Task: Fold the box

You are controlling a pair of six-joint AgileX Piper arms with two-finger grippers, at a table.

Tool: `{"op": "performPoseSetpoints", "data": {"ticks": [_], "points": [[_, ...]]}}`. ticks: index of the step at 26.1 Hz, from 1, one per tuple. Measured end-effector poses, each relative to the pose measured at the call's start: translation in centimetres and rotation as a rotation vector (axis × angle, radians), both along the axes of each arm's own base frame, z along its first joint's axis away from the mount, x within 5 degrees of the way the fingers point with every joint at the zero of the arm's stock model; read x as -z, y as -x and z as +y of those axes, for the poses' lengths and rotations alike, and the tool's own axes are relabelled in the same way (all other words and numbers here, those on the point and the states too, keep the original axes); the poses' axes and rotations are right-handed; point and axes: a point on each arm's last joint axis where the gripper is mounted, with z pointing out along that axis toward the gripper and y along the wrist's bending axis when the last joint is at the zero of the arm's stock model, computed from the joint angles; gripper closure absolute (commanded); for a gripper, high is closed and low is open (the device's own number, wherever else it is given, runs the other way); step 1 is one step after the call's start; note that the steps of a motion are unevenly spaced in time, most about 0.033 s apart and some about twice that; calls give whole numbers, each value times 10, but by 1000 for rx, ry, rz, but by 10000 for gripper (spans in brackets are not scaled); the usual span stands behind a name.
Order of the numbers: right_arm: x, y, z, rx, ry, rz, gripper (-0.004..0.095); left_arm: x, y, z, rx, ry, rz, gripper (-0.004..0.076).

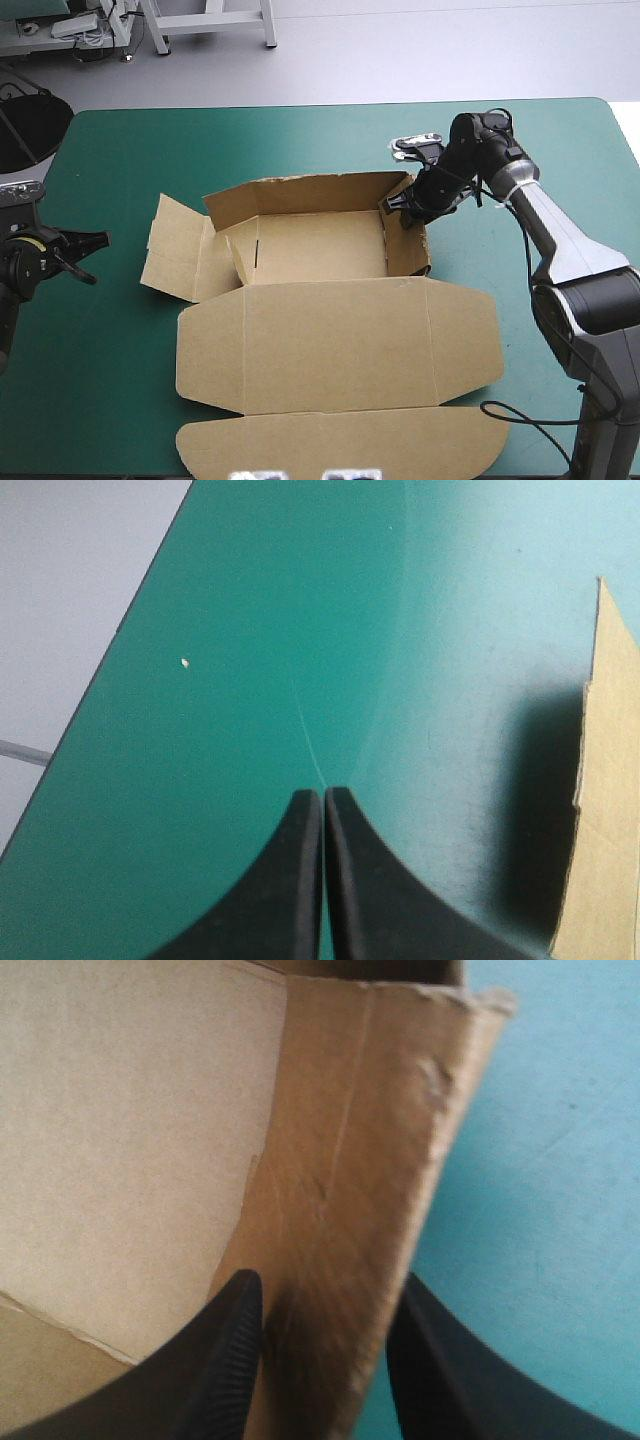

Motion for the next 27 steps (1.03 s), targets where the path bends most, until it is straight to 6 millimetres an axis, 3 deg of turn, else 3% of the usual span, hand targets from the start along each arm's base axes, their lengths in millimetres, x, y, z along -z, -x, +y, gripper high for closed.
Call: {"op": "performPoseSetpoints", "data": {"ticks": [2,6,15,21,22,26,27], "points": [[13,-4,5,-10,-32,37,603,0,0,0,0,1,0,733],[30,-10,8,14,-52,83,924,0,0,0,0,1,0,732],[27,-9,11,20,-84,81,921,3,-4,8,0,-60,15,732],[-7,2,6,-2,-88,-7,921,5,0,35,-126,-39,-2,732],[-27,9,1,-6,-101,-52,921,5,4,46,-179,-22,-8,732],[-62,24,-13,5,-118,-135,924,7,7,60,-254,38,-37,732],[-79,32,-22,20,-126,-176,926,9,6,63,-266,72,-46,732]]}}
